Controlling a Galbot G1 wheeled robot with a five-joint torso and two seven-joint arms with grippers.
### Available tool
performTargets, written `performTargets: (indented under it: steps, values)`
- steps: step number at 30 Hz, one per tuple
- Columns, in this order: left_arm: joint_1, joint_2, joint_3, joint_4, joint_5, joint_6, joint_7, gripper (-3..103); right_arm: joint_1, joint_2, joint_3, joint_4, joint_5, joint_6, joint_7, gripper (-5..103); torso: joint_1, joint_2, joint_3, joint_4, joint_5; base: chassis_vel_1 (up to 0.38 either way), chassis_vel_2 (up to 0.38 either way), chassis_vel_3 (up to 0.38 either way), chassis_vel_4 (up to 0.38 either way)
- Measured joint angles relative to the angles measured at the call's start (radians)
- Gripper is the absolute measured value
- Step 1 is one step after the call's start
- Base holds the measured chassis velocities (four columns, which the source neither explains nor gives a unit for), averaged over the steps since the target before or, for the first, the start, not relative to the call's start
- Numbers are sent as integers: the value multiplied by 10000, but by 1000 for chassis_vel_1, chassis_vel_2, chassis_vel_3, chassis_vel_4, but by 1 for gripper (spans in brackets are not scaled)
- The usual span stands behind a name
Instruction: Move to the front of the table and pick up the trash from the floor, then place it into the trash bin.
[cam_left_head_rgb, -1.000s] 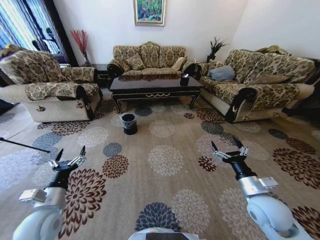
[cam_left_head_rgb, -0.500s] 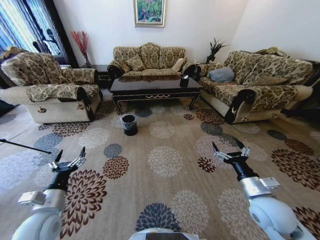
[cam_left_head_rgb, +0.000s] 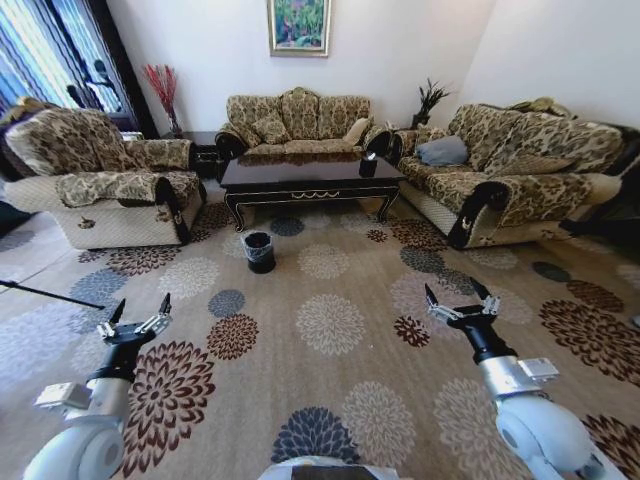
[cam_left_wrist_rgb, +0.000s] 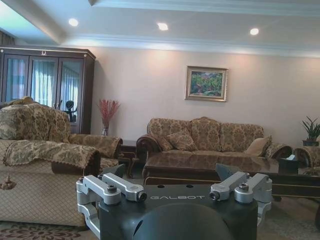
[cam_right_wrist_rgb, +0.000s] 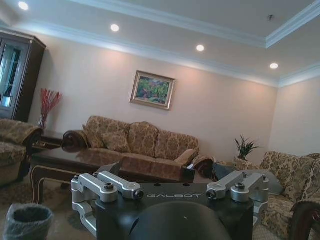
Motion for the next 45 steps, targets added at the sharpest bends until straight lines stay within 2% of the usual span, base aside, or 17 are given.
performTargets:
  steps: [11,13,15,18,32,45]
  values:
    - [69,99,11,57,-34,-26,1,100,30,103,286,77,1039,560,29,100,227,514,286,0,0,0,0,0,0]
    - [102,115,3,18,-47,-27,1,100,-21,113,343,66,1052,699,-67,100,258,583,323,1,0,0,0,0,0]
    - [178,137,-38,-61,-70,-28,1,100,-84,119,498,-83,960,1181,-509,100,313,714,400,0,2,0,0,0,0]
    - [240,142,-75,-107,-80,-27,1,100,-93,97,598,-128,969,1381,-695,100,359,827,464,0,1,0,0,0,0]
    - [633,-49,-178,-428,-8,-18,-4,100,-311,83,784,89,1178,1718,-1075,100,651,1478,826,0,0,0,0,0,0]
    - [735,-198,1,-491,163,-88,-12,100,-472,169,821,84,1057,1852,-1071,100,924,2101,1177,1,0,0,0,0,0]
